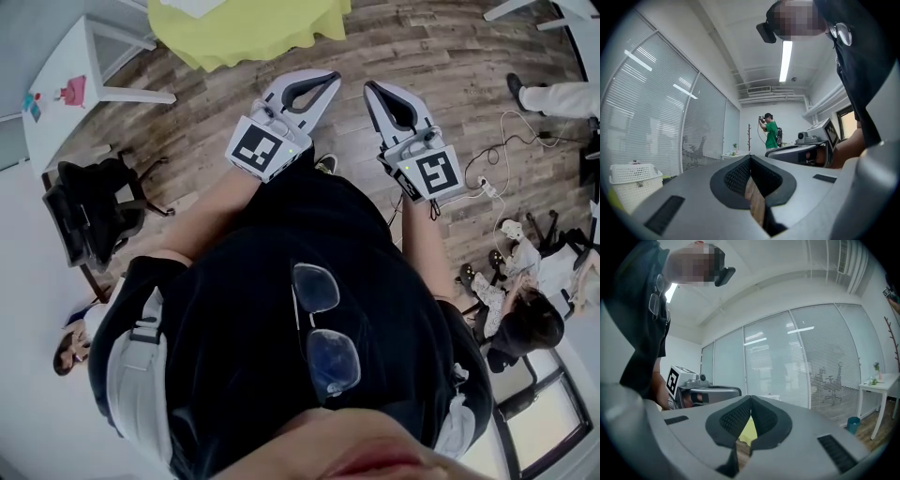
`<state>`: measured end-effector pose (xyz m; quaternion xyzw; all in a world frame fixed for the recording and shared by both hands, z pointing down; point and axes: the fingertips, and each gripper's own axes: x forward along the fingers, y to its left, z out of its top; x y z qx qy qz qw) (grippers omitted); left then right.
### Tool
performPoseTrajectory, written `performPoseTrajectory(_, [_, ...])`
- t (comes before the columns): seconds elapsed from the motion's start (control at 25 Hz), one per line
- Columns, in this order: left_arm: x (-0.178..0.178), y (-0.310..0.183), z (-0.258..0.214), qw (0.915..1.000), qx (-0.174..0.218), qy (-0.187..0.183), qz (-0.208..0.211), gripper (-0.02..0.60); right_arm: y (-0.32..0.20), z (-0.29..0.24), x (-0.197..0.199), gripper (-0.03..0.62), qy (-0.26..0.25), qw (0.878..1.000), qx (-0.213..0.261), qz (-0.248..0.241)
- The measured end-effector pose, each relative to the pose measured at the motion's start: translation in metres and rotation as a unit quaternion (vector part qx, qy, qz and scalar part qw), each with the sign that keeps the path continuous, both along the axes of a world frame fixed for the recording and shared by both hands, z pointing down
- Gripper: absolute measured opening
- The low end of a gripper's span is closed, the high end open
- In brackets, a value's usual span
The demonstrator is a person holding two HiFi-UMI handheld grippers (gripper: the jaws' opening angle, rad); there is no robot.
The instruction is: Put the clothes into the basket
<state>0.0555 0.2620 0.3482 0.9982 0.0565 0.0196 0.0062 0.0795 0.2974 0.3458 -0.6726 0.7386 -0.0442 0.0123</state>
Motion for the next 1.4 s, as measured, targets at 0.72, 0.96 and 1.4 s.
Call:
performPoseTrajectory(0.72, [0.080, -0.131, 0.003, 0.9997, -0.007, 0.015, -0.019, 0.008, -0.133, 0.000, 0.075, 0.026, 0.026, 0.999, -0.027, -0.021])
performPoseTrajectory(0.96, [0.088, -0.184, 0.003, 0.9997, -0.002, 0.004, -0.024, 0.008, -0.191, 0.001, 0.082, 0.026, 0.029, 0.998, -0.035, -0.035])
performPoseTrajectory(1.4, [0.096, -0.255, 0.020, 0.9993, -0.017, 0.001, -0.032, 0.008, -0.270, 0.020, 0.092, 0.026, 0.035, 0.997, -0.058, -0.044])
